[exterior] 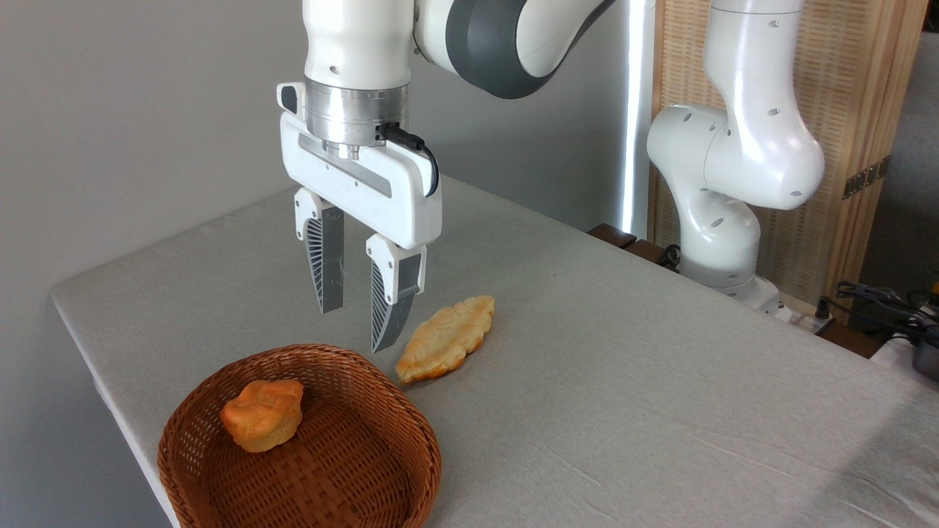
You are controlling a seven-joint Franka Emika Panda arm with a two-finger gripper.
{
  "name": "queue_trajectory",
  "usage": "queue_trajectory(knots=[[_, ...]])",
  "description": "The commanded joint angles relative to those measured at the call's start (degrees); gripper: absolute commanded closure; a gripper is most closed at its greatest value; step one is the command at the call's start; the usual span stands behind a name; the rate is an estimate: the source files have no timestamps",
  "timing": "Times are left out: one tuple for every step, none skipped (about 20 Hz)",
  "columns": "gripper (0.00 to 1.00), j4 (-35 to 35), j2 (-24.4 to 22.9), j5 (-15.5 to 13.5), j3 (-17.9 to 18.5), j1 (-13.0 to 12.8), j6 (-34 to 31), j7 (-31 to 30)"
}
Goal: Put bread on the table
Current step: 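Lower the open gripper toward the orange bread roll in the basket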
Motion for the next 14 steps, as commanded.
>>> queue_trajectory(knots=[[0.00, 1.4, 0.9, -1.3, 0.3, -0.2, -0.7, 1.2], [0.00, 1.5, 1.4, -1.2, 0.2, -0.3, -0.6, 1.2], [0.00, 2.3, 2.1, -1.2, 0.2, -0.3, -0.5, 1.2], [0.00, 3.5, 3.2, -1.3, 0.2, -0.3, -0.4, 1.2], [0.00, 4.5, 4.2, -1.3, 0.2, -0.3, -0.3, 1.2], [0.00, 5.3, 5.6, -1.3, 0.1, -0.4, -0.2, 1.2], [0.00, 5.8, 6.8, -1.3, -0.1, -0.5, 0.2, 1.2], [0.00, 6.0, 7.8, -1.2, -1.2, -0.5, 1.2, 1.1], [0.00, 6.0, 8.5, -0.9, -2.5, -0.5, 2.7, 1.2], [0.00, 6.0, 9.6, -0.9, -3.1, -0.5, 4.3, 1.2], [0.00, 6.0, 10.7, -0.9, -3.8, -0.5, 5.8, 1.2], [0.00, 6.1, 11.6, -0.7, -4.7, -0.5, 7.2, 1.2], [0.00, 6.1, 12.5, -0.7, -5.2, -0.5, 8.6, 1.2], [0.00, 6.1, 13.2, -0.7, -5.3, -0.5, 10.0, 1.3]])
